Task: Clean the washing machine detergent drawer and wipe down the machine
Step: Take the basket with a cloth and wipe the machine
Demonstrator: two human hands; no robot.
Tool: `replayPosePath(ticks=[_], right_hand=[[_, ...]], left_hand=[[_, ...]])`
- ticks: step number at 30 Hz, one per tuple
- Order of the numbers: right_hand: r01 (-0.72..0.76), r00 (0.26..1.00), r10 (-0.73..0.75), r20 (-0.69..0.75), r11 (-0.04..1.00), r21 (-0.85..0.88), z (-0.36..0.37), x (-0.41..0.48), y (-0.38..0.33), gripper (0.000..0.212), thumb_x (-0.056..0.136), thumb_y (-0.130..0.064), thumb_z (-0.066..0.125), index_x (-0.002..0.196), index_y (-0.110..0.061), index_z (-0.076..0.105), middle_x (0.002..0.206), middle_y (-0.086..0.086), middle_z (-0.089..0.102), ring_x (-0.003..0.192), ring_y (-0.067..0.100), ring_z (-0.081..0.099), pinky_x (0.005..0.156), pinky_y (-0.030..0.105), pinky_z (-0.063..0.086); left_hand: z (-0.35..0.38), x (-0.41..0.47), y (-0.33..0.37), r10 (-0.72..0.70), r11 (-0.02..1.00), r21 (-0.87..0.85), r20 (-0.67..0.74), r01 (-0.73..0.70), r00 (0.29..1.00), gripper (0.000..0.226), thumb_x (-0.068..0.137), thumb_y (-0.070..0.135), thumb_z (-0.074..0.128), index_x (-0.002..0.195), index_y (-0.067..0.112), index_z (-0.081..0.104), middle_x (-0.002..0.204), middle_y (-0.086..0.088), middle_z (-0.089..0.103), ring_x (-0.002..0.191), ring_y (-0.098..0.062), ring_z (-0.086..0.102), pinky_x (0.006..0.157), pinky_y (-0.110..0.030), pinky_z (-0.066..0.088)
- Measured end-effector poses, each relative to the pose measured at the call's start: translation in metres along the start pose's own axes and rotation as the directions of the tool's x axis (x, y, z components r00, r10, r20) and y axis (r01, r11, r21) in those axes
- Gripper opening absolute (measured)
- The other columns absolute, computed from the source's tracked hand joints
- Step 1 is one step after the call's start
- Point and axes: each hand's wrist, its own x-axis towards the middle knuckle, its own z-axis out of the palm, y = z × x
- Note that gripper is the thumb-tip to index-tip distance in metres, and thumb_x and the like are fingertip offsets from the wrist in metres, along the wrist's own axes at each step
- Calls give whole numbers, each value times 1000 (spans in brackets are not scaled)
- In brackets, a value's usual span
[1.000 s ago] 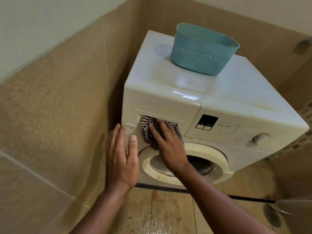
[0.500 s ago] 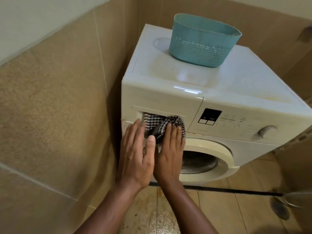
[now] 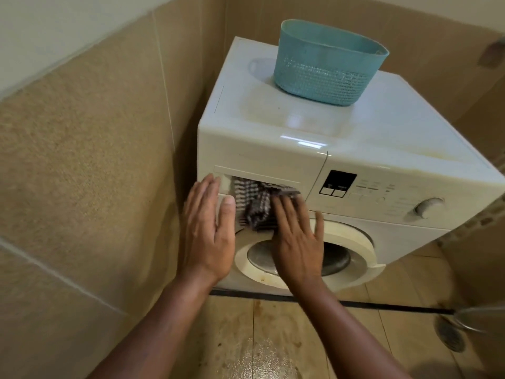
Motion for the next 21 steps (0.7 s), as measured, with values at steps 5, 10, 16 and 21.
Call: replayPosePath(ticks=[5, 10, 16, 21], right_hand=[[-221, 975, 220, 30, 949, 223, 1, 32, -102, 66, 96, -47, 35, 155, -17, 32, 160, 14, 31, 151, 41, 10, 122, 57, 15], [274, 957, -263, -122, 958, 83, 15, 32, -43, 78, 86, -20, 70, 154, -19, 32, 157, 9, 39, 150, 34, 18, 123, 52, 14], [598, 785, -615, -71, 783, -172, -25, 51, 80, 59, 96, -17, 58, 151, -16, 38, 159, 7, 30, 150, 30, 22, 125, 48, 2], [525, 811, -545, -211, 838, -148, -47, 55, 98, 47, 92, -10, 68, 138, -10, 57, 153, 16, 42, 147, 34, 31, 123, 51, 16]], left_hand=[[2, -10, -9, -16, 1000, -6, 22, 16, 1000, 70, 96, 56, 23, 152, 19, 40, 161, 4, 35, 150, -7, 24, 125, -37, 20], [-3, -21, -21, -73, 997, 5, 51, 73, 996, 65, 99, 52, 26, 155, 19, 37, 163, 5, 32, 151, -8, 23, 124, -41, 23], [1, -28, -12, -56, 998, 17, 123, 54, 991, 66, 99, 52, 26, 157, 22, 30, 165, 8, 25, 151, -2, 17, 126, -35, 17], [-1, -25, -10, -53, 998, 27, 113, 51, 992, 65, 99, 53, 27, 158, 25, 27, 165, 13, 22, 150, 3, 13, 125, -28, 14]])
